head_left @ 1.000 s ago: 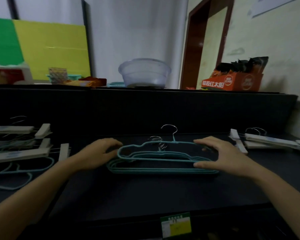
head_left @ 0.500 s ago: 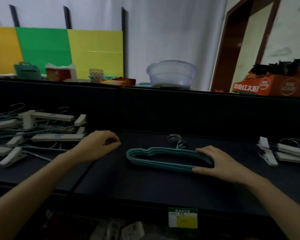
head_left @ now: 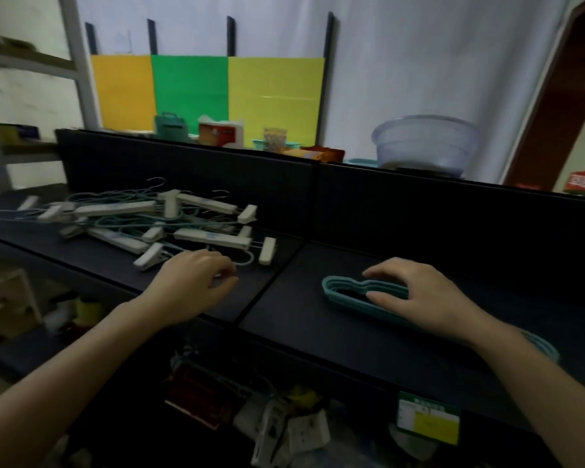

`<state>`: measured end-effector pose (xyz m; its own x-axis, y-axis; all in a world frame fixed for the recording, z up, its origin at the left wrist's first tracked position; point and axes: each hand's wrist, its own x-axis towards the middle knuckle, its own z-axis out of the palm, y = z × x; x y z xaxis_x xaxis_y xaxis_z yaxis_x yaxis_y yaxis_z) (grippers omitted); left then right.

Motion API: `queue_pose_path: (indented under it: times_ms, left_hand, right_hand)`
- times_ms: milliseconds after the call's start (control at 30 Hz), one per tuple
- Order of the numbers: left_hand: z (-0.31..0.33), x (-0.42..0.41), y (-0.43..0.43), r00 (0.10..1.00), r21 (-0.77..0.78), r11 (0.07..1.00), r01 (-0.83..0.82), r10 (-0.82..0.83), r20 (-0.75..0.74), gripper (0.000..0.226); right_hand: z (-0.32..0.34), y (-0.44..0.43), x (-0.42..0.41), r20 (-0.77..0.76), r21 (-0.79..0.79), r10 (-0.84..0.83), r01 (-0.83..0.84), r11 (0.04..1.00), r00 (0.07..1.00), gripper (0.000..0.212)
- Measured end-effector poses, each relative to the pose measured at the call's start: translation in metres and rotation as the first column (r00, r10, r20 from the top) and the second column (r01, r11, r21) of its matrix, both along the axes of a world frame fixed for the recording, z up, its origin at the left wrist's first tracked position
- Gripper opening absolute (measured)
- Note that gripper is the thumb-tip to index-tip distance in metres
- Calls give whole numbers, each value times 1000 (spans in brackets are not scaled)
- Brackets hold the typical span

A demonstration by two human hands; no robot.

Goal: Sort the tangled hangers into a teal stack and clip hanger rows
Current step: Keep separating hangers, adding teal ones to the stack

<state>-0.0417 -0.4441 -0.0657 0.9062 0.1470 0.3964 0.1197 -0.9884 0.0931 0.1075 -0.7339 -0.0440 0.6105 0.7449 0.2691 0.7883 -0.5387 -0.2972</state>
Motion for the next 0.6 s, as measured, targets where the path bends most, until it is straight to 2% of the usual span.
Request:
queue_pose_path:
  times_ms: [233, 600]
  left_hand:
    - [1, -54, 79, 994, 29, 994, -107, 106, 35, 25]
    - [3, -122, 215, 990, 2, 990, -140, 140, 29, 16]
  right_hand:
    - [7, 104, -35, 29, 3, 109, -110, 994, 994, 32]
    - [-1, 258, -76, 18, -36, 121, -121, 992, 992, 34]
